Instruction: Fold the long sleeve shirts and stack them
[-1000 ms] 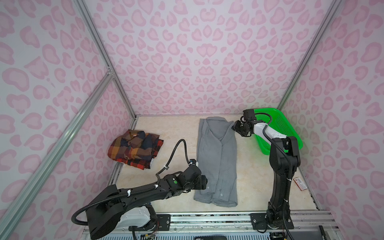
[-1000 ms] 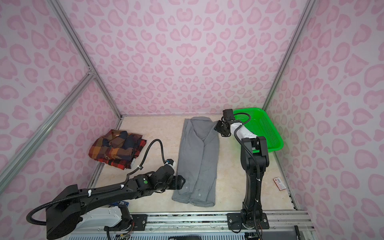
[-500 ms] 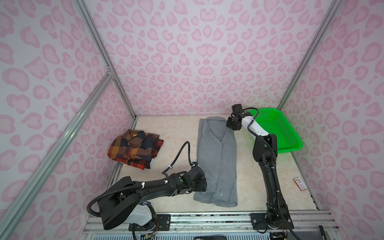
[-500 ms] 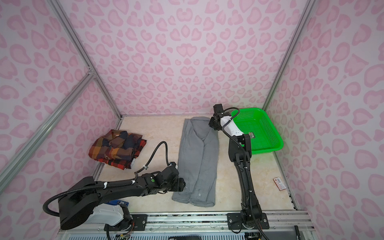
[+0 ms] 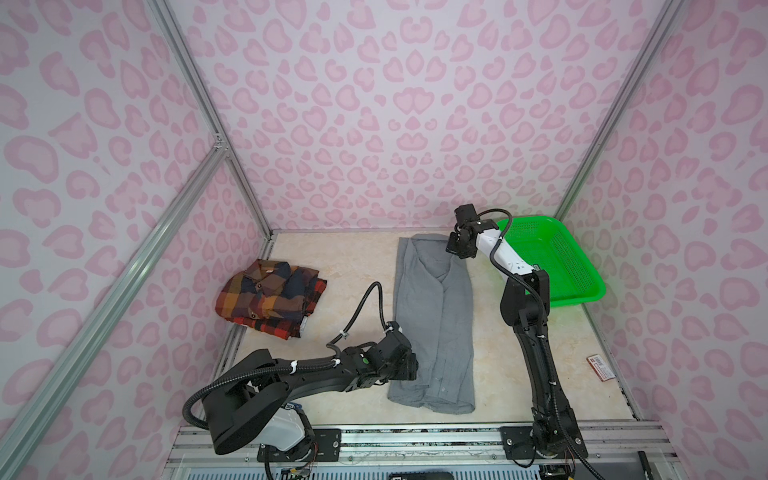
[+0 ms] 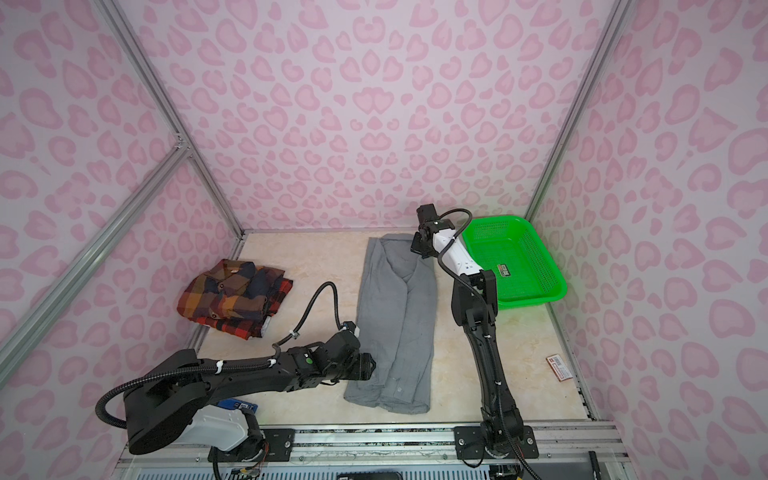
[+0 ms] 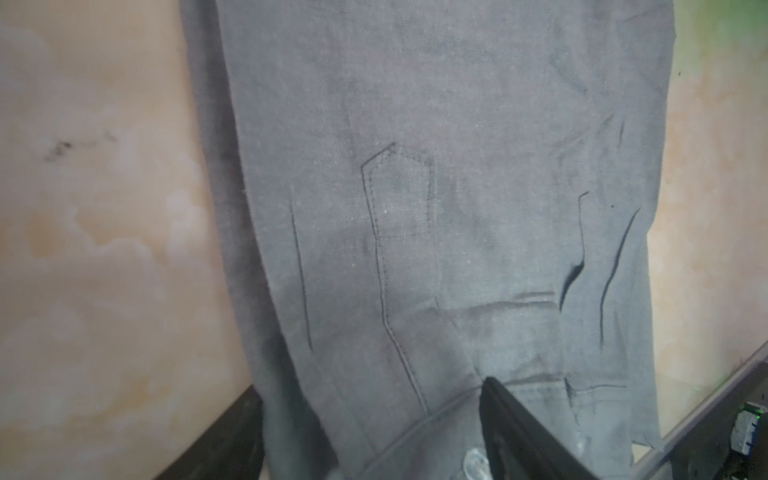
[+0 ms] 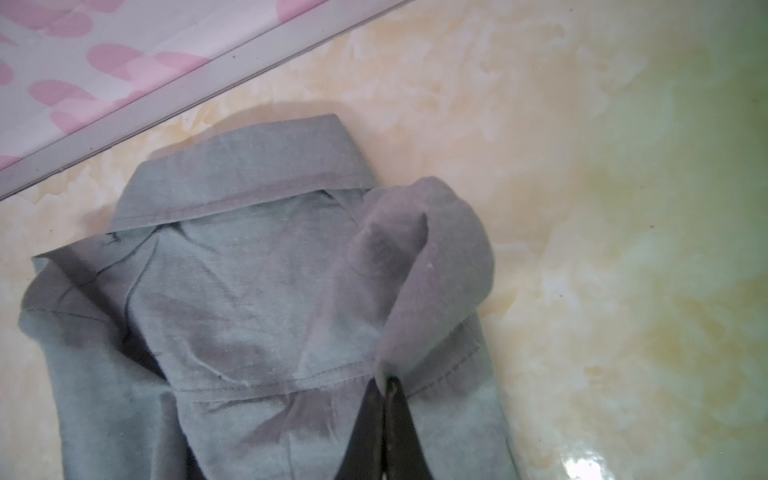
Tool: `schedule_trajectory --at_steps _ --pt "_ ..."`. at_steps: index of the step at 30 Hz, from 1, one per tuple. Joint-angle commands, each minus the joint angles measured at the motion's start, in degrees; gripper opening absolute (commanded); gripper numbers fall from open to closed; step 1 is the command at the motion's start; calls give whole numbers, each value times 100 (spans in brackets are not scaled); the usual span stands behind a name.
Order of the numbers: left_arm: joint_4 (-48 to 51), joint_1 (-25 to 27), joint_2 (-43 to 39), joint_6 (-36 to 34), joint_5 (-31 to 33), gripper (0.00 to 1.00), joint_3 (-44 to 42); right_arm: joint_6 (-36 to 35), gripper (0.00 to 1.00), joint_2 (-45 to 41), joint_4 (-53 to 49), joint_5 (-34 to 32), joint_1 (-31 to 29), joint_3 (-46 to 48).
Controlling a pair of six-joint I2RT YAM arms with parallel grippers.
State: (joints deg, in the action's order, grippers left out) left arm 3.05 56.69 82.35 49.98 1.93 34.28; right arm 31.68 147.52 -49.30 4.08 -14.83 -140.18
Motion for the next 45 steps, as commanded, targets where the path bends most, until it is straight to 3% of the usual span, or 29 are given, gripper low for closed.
schedule_trajectory --at_steps 1,13,19,22,25,31,35,39,45 --pt "350 0 25 145 -165 80 -96 -131 0 230 -162 -131 -42 -342" --pt "289 14 40 214 -238 79 -169 -604 2 974 -79 -559 -486 -1196" --pt "412 12 -163 223 -194 79 -235 -518 21 1248 -290 -162 -435 -1455" --pt "512 14 -545 214 -54 80 -344 -639 36 1051 -297 -15 -445 -1468" --pt "682 11 -858 216 50 82 -392 -730 44 715 -412 -13 -459 -1470" --pt "885 3 -1278 105 265 90 -496 -883 52 -240 -765 -47 -459 -1270" --pt "862 -48 -1560 -86 362 94 -613 -749 56 -1536 -738 26 -477 131" --pt "705 -88 -1720 -191 196 97 -643 -465 59 -3663 811 331 -572 3390" --pt "471 -128 -1923 -233 -64 100 -825 -142 61 -5876 1723 1037 -667 6728"
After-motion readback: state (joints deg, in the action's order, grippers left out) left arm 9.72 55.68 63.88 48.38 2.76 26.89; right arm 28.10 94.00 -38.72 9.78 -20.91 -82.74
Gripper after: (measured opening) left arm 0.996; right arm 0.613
